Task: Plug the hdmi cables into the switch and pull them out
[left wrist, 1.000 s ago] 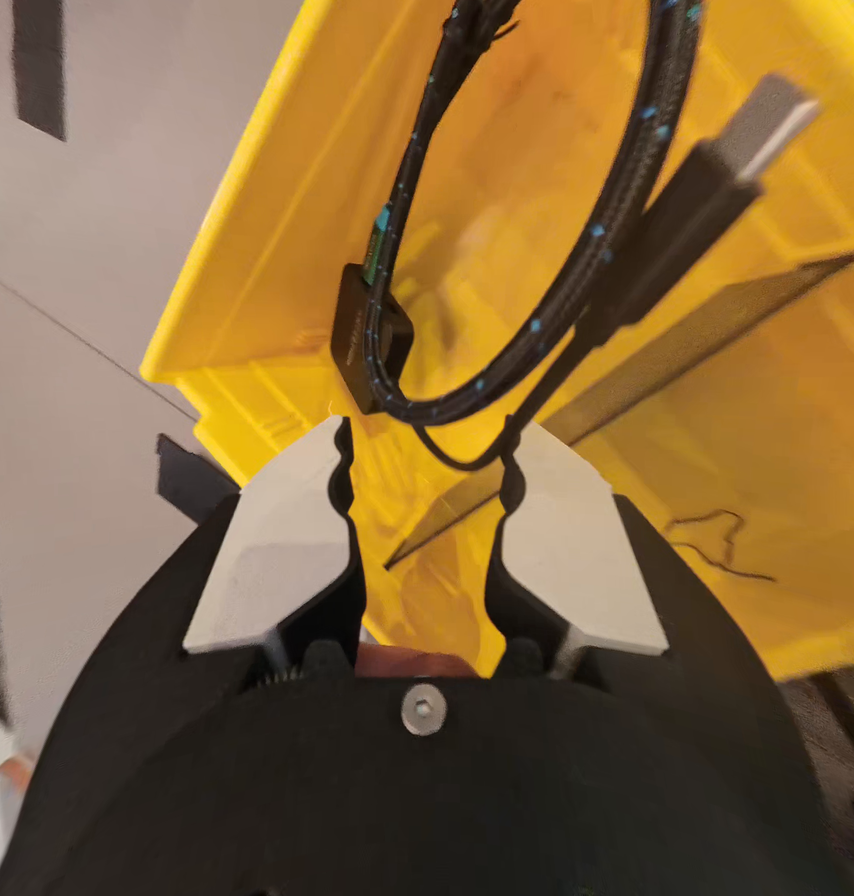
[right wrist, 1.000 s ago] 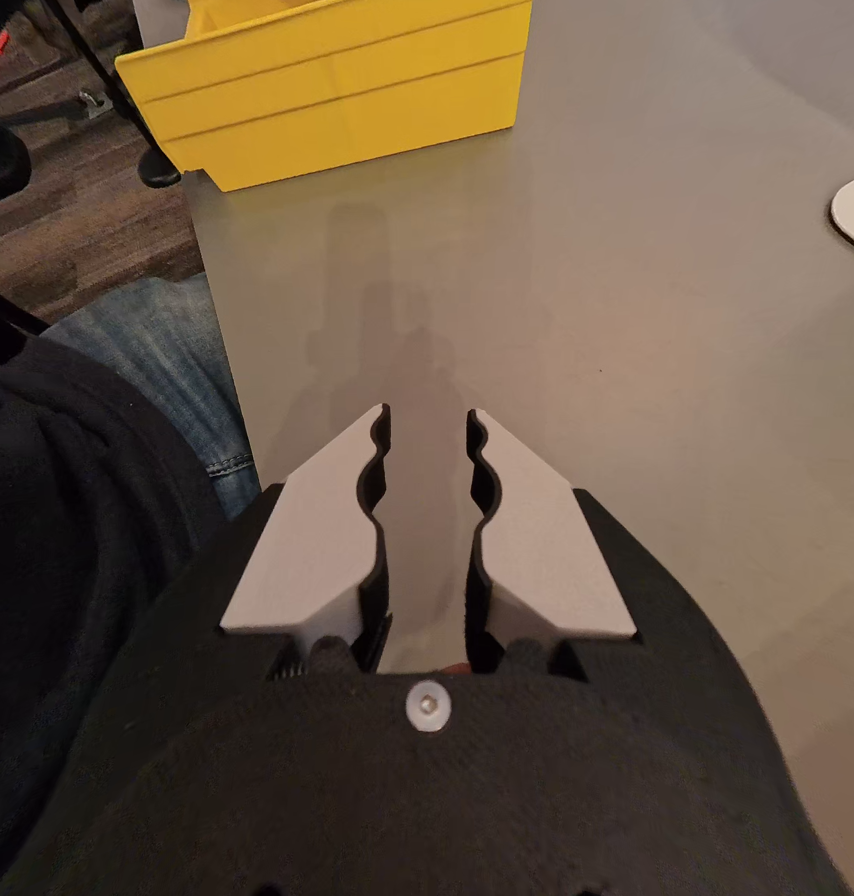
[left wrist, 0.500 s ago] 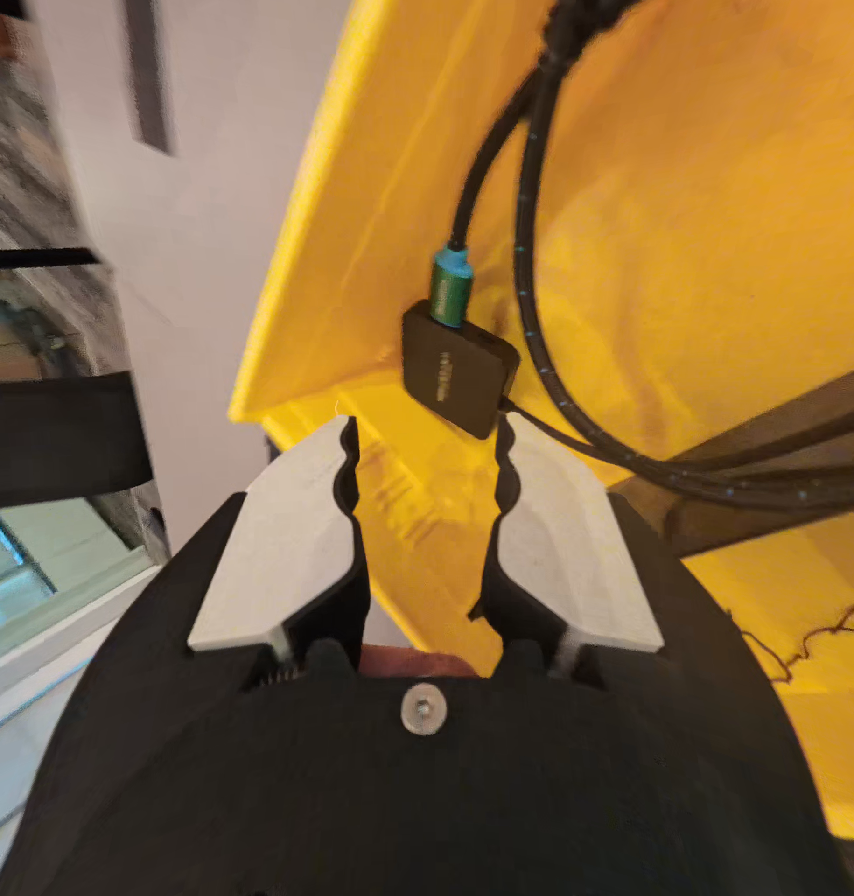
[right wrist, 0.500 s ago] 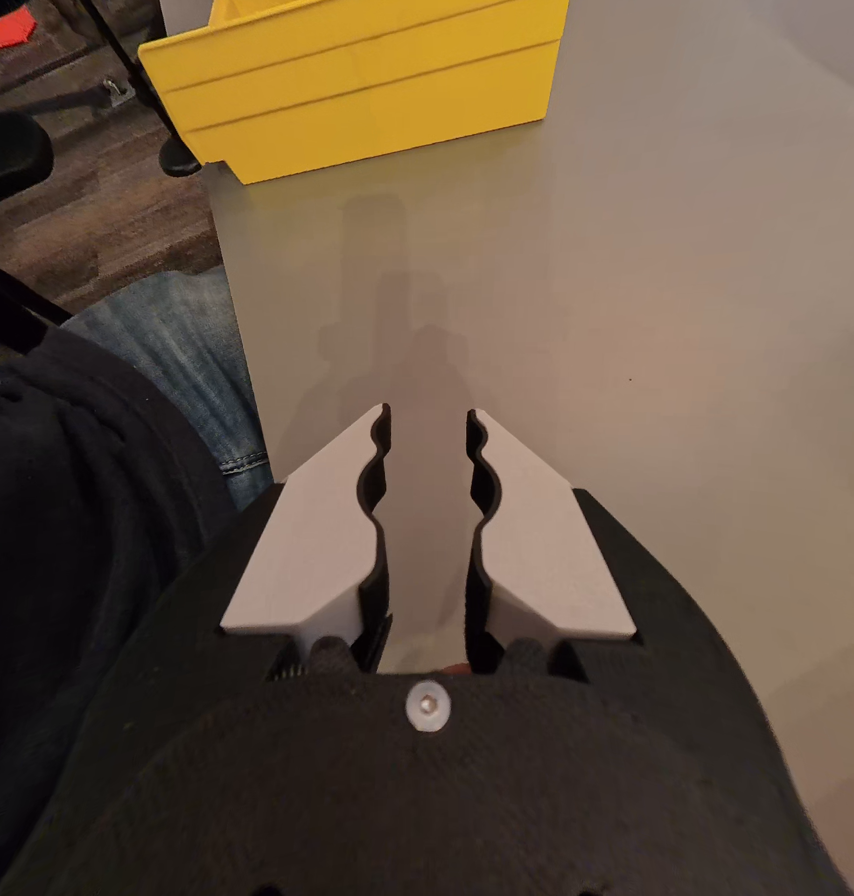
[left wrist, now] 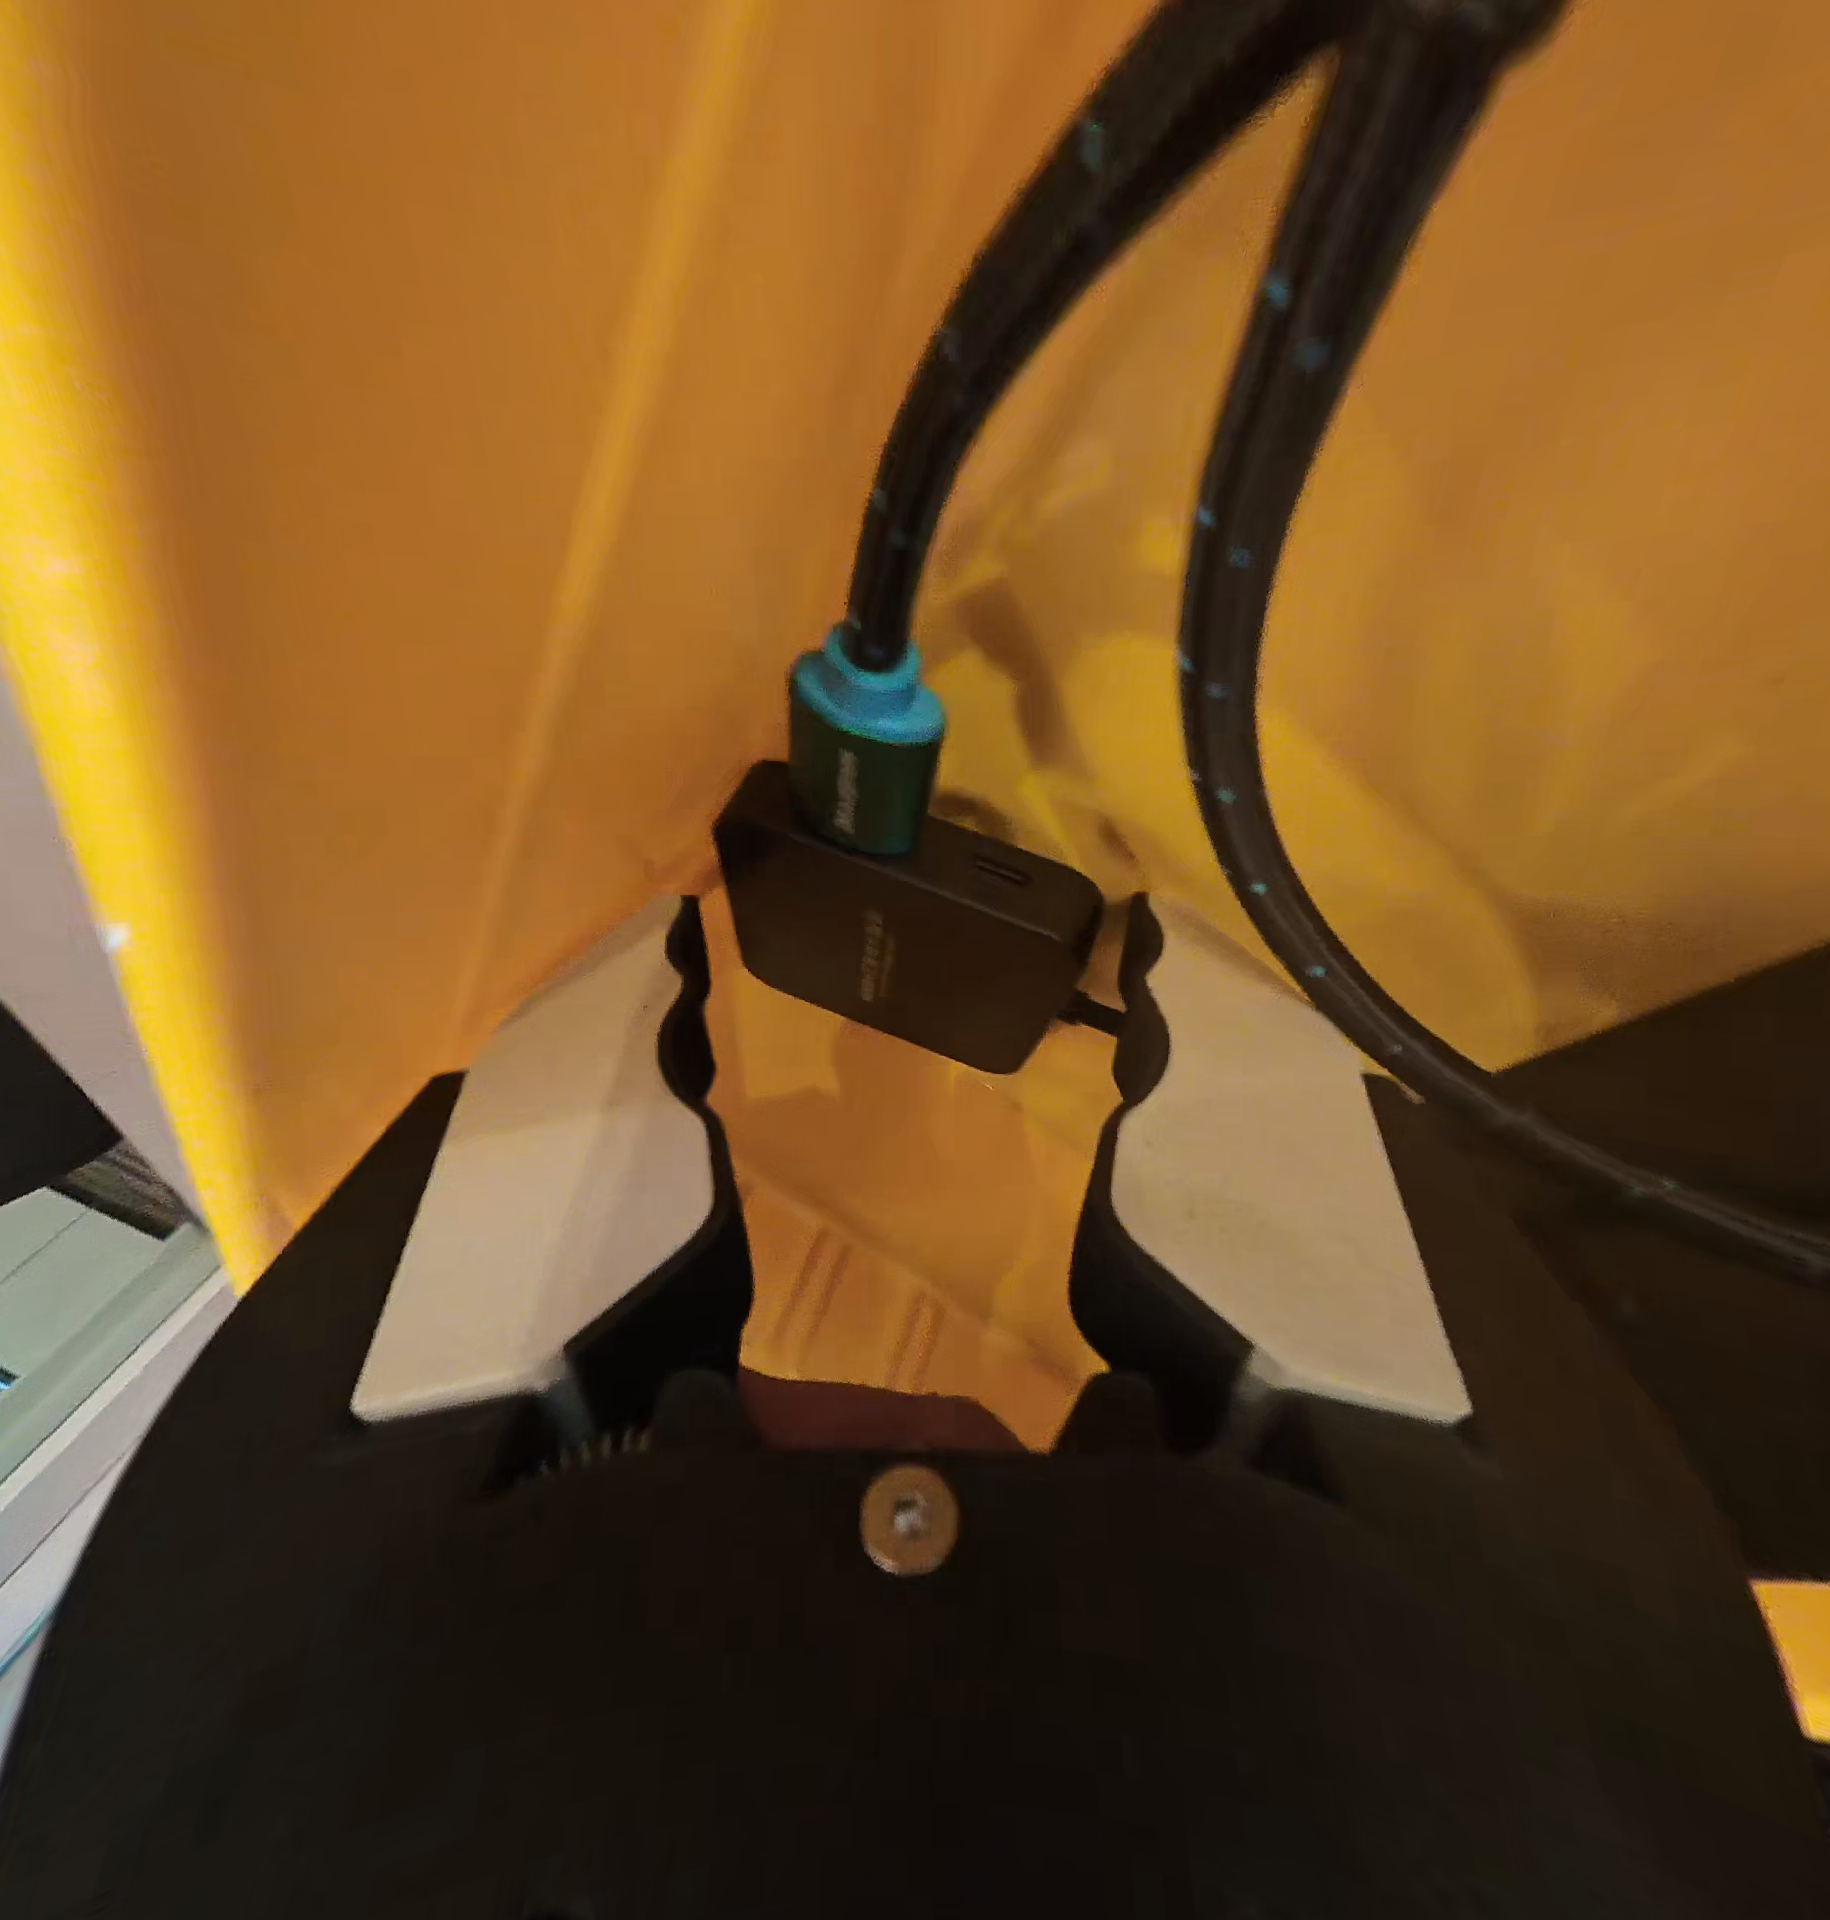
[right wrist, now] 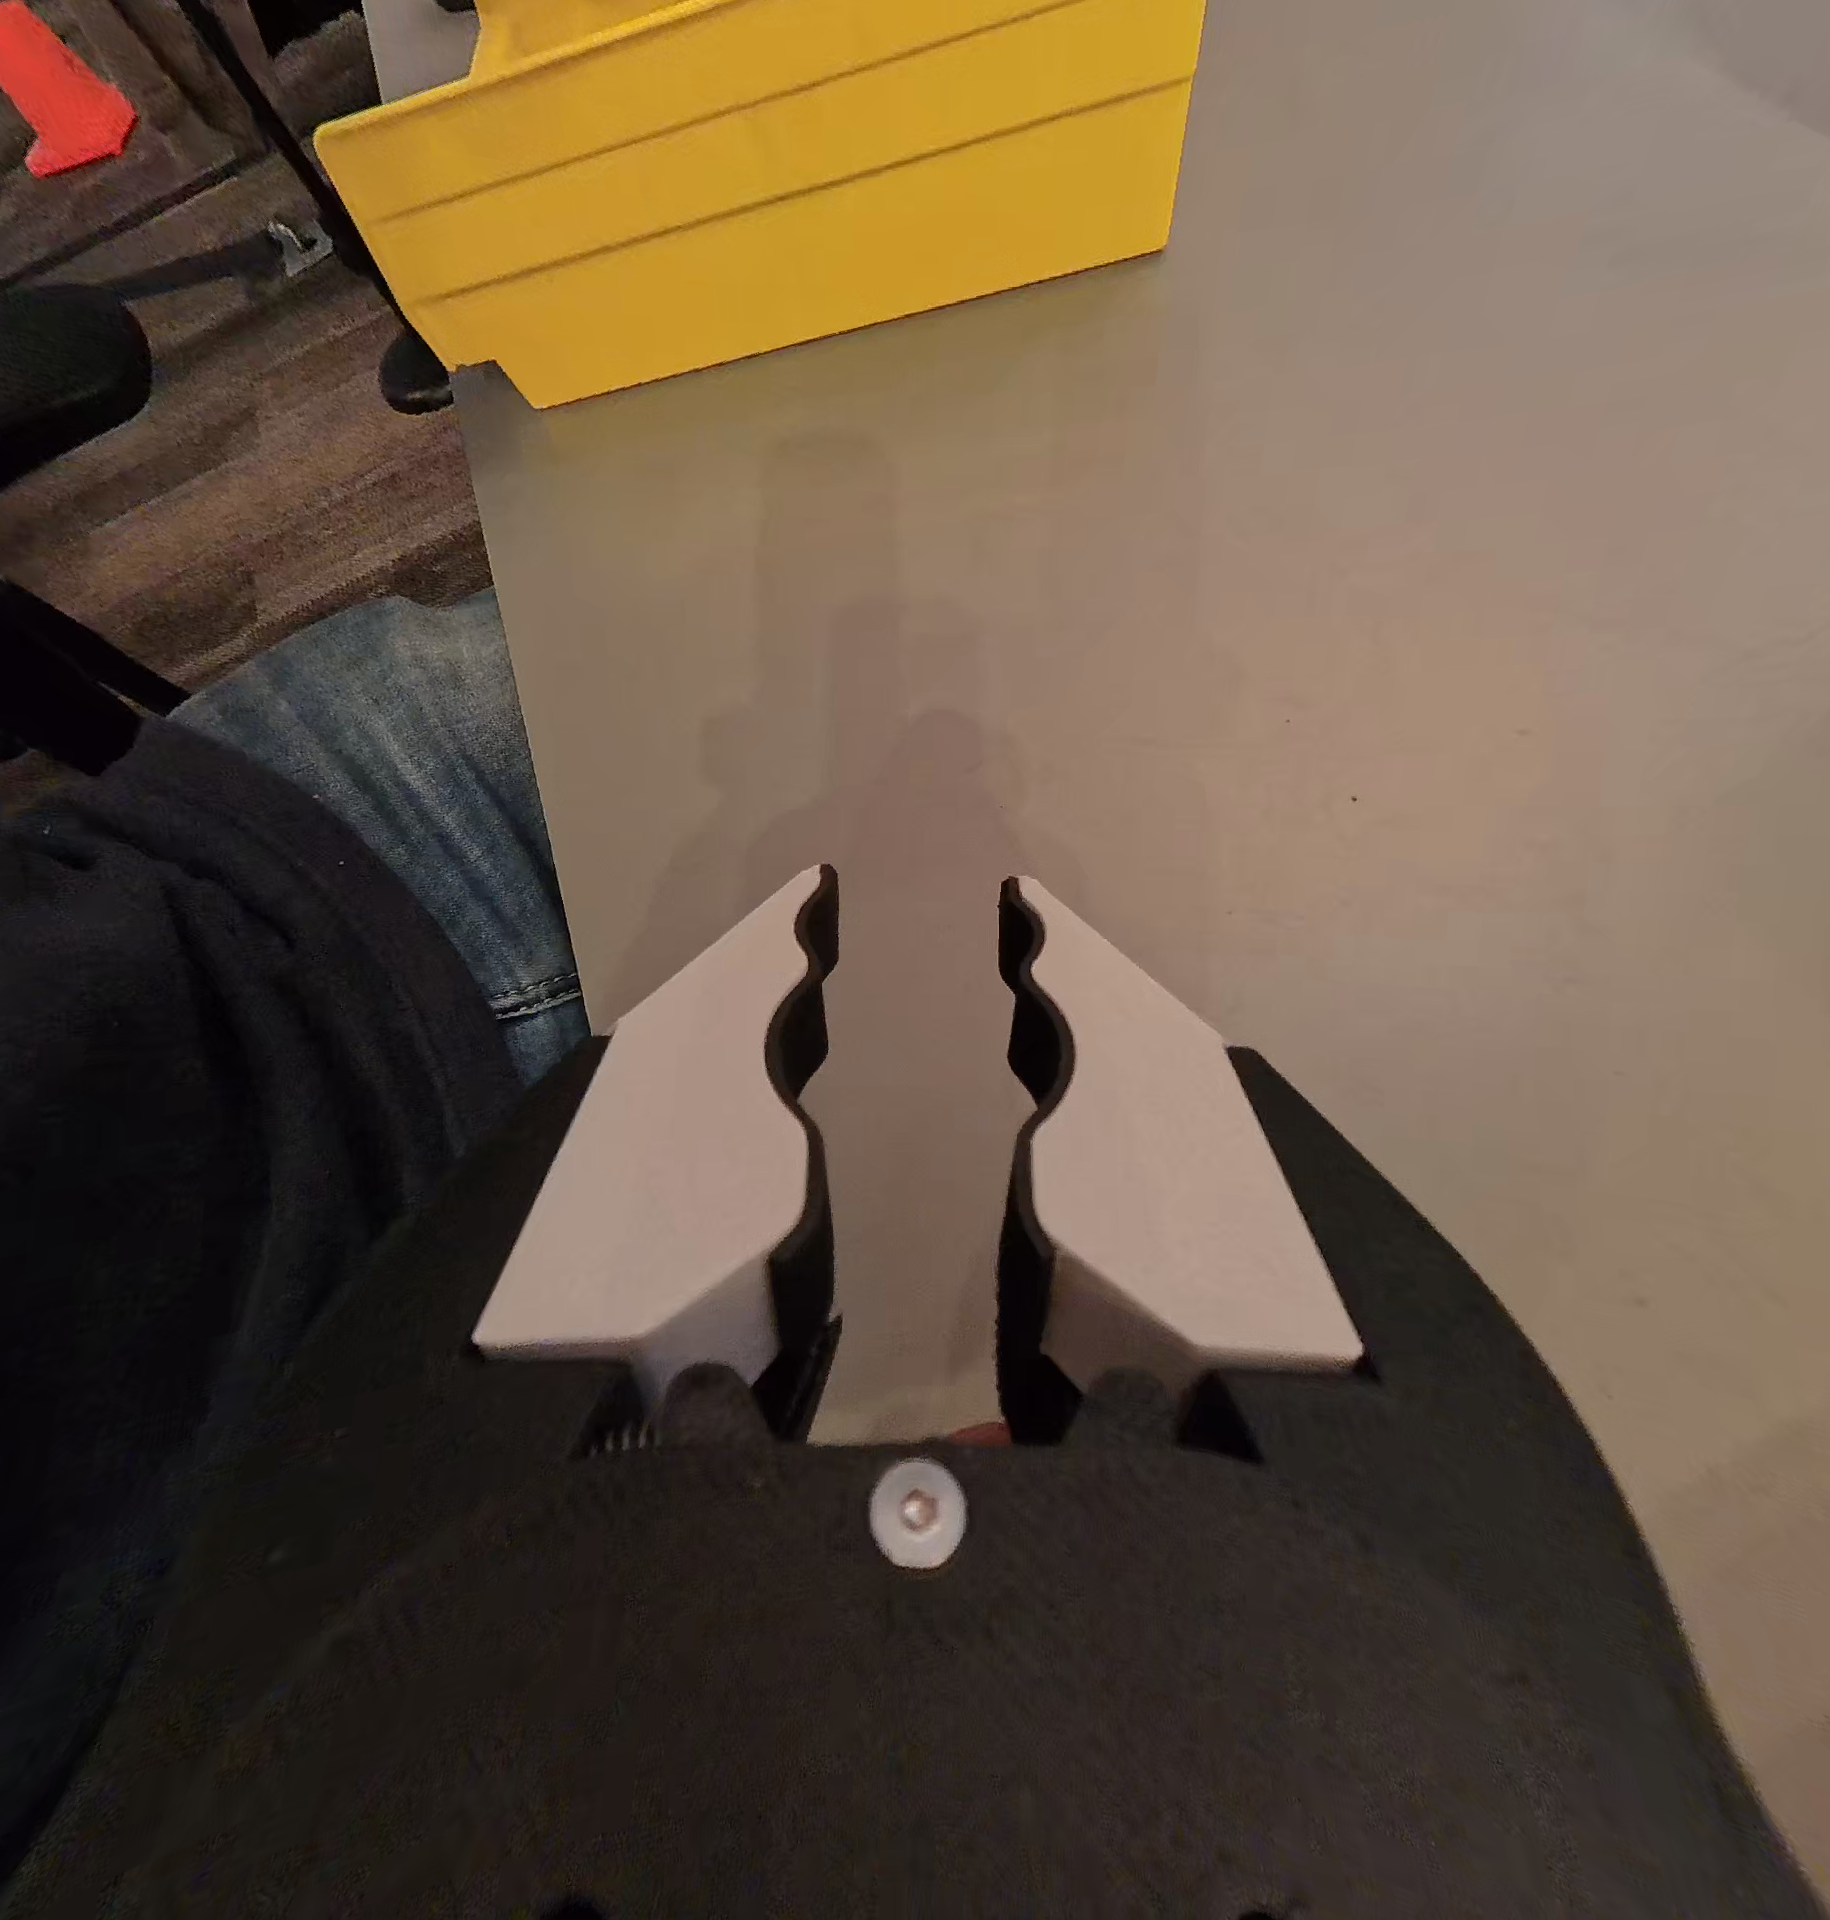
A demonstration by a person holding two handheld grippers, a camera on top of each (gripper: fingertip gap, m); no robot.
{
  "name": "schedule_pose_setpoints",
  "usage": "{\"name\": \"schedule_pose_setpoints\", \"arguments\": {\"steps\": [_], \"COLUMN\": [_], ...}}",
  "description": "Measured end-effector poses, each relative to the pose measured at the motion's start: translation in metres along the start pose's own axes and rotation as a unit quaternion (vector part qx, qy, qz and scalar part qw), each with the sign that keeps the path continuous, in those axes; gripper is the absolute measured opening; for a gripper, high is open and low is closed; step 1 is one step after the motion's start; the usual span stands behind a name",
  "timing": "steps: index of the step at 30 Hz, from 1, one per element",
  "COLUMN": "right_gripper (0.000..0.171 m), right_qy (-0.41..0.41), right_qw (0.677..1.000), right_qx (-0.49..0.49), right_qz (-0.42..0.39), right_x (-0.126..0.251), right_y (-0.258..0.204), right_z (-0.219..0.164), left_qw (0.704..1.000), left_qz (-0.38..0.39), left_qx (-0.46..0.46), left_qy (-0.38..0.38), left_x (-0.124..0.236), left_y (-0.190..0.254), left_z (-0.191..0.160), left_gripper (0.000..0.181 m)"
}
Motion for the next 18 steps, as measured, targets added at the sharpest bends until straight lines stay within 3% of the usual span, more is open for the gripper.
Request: {"name": "schedule_pose_setpoints", "arguments": {"steps": [6, 10, 18], "right_gripper": [0.029, 0.029, 0.029], "right_qy": [0.003, 0.006, 0.006], "right_qw": [1.000, 1.000, 1.000], "right_qx": [-0.001, -0.001, 0.002], "right_qz": [0.004, 0.005, 0.004], "right_x": [0.001, 0.002, 0.002], "right_y": [0.000, 0.000, -0.002], "right_z": [0.000, 0.001, 0.002], "left_qw": [1.000, 0.998, 0.992], "left_qz": [0.010, 0.040, 0.101], "left_qx": [0.012, 0.014, 0.012], "left_qy": [0.023, 0.047, 0.078], "left_x": [-0.001, 0.004, 0.012], "left_y": [-0.003, -0.002, 0.004], "left_z": [0.003, 0.002, -0.002], "left_gripper": [0.060, 0.039, 0.023]}}
Point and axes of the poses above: each gripper's, where its closed fingertips meet, x back along the fingers, z out of its top, y = z × x across the jaws, the point moved 9 cm from there along x, back along the fingers, and after that the axes turned 4 degrees about -z, right-handed, at the moved point
